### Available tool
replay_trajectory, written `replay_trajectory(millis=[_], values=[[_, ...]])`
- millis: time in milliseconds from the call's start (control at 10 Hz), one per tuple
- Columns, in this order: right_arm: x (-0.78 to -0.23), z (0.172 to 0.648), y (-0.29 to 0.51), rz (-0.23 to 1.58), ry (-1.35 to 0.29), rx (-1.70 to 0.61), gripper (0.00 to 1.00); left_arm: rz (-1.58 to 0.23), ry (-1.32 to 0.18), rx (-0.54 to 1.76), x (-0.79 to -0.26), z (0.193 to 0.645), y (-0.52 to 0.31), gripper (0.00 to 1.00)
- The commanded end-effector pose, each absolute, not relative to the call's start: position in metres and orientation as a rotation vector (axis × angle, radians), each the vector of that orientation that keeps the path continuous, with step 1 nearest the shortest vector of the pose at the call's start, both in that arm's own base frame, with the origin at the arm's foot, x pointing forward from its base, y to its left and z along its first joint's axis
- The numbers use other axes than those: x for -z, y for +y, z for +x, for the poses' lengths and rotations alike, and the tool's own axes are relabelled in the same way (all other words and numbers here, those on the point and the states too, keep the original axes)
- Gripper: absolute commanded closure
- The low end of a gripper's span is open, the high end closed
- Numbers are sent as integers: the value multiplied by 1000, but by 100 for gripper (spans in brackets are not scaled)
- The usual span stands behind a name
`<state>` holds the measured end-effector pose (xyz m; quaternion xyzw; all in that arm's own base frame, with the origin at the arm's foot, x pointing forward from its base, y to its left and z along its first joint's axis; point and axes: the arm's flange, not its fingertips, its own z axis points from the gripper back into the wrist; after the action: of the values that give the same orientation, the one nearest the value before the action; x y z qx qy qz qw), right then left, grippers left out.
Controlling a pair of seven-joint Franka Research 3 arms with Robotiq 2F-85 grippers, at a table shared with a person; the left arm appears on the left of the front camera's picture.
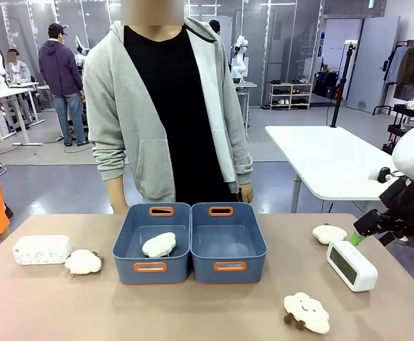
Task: Sort the digital clocks into the basket.
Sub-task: Pick up the Digital clock from the table and place it into the empty Plastic storage basket.
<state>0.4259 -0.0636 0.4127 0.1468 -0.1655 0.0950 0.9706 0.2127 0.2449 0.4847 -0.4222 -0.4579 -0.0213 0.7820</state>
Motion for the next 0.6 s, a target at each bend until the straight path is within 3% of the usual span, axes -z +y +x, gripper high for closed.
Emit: replay_trajectory(millis=[0,200,500], values=[[-416,423,-59,299,-319,-209,0,-906,-991,48,-487,213,246,0],[-413,426,-63,300,-333,-197,0,-906,-991,48,-487,213,246,0],[-391,465,-39,236,-211,-220,0,-906,-991,48,-487,213,246,0]])
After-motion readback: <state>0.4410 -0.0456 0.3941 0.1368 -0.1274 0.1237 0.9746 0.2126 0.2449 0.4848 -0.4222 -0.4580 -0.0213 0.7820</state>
